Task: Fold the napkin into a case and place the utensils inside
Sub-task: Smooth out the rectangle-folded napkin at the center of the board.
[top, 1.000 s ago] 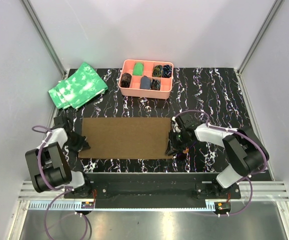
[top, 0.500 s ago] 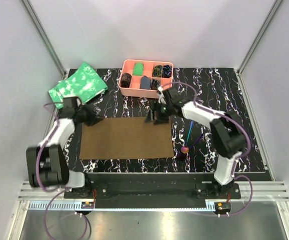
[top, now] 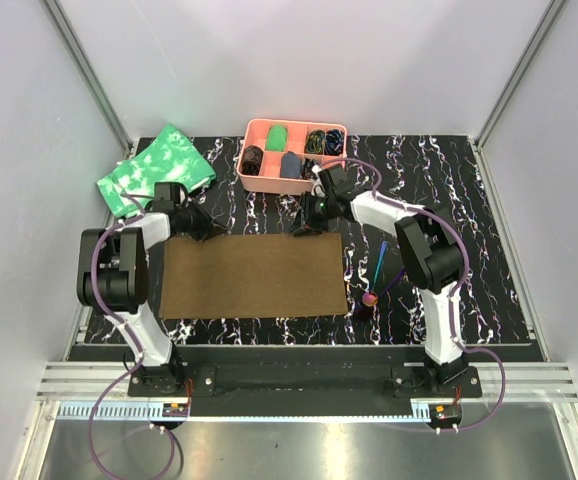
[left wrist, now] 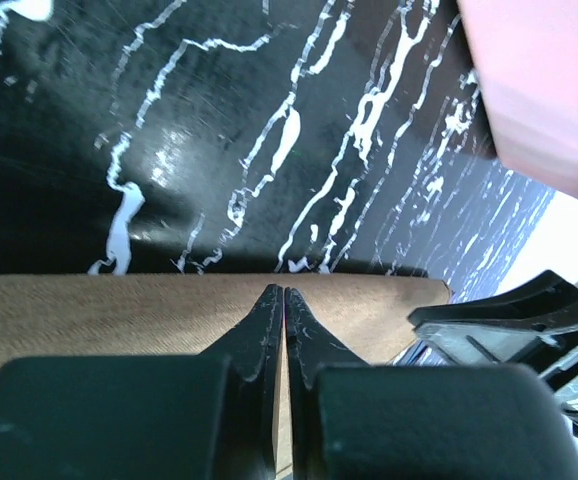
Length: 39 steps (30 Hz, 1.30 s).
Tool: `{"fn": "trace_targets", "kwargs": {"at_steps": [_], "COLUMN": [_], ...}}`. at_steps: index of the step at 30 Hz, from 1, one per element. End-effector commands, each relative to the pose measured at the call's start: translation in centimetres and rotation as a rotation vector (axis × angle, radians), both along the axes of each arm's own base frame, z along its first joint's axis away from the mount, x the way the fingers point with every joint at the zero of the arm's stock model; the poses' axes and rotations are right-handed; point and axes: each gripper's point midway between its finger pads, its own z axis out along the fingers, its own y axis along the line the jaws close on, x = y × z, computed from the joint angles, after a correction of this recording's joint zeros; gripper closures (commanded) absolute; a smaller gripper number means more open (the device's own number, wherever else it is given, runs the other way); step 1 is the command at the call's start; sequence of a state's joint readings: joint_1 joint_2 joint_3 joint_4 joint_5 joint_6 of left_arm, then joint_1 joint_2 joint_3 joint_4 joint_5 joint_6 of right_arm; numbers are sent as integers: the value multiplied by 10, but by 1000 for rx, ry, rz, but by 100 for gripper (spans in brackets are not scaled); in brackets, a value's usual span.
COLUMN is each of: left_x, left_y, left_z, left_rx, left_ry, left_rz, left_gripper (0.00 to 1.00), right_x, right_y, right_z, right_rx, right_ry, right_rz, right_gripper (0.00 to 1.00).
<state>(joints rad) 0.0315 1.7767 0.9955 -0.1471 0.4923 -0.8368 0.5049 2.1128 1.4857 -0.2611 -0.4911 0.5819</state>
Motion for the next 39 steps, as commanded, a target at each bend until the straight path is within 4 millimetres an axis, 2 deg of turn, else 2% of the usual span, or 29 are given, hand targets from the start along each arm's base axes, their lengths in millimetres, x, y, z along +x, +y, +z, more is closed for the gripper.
{"fn": "trace_targets", "kwargs": {"at_steps": [1,5,9,13,16,17,19,20,22,23,24,25,26,27,30,32,34,36,39], "left_x": [17,5,4,4,10,11,14,17,20,22,26,26,25,29,29,27,24,19,11], "left_y": [16,44,58,67,71,67,58,48,34,15,11,-6,-21,-28,-42,-40,-36,-32,-14], "left_z": [-2,-21,-27,-26,-9,7,25,42,59,71,77,83,80,83,64,49,41,39,35], "left_rx": [28,93,125,176,207,205,214,212,186,168,151,133,117,93,40,40,51,61,80], "left_ry": [-39,22,30,38,4,-37,-87,-132,-173,-207,-222,-238,-233,-248,-211,-179,-166,-162,-144], "left_rz": [41,99,113,105,105,98,80,59,37,-2,-4,-41,-72,-73,-87,-88,-83,-90,-68], "left_gripper": [97,98,98,98,96,95,91,90,87,85,84,84,85,85,88,90,90,90,90], "right_x": [7,13,14,14,10,10,9,8,10,11,12,12,13,14,12,12,9,7,6], "right_y": [-12,-39,-58,-57,-54,-51,-47,-47,-47,-49,-52,-54,-57,-60,-73,-81,-92,-102,-107], "right_z": [-5,-27,-41,-28,-5,10,23,28,33,35,35,34,31,28,11,1,-16,-31,-48], "right_rx": [25,8,-22,-4,27,49,88,95,94,91,89,84,81,78,57,29,-4,-32,-66], "right_ry": [-13,13,21,-5,-13,-35,-36,-41,-55,-59,-62,-62,-57,-54,-23,-18,1,11,24], "right_rz": [-17,-61,-82,-65,-57,-53,-49,-49,-54,-59,-63,-68,-76,-78,-95,-109,-117,-118,-112], "right_gripper": [68,69,70,70,69,68,63,62,59,58,58,58,58,58,59,60,60,61,61]}}
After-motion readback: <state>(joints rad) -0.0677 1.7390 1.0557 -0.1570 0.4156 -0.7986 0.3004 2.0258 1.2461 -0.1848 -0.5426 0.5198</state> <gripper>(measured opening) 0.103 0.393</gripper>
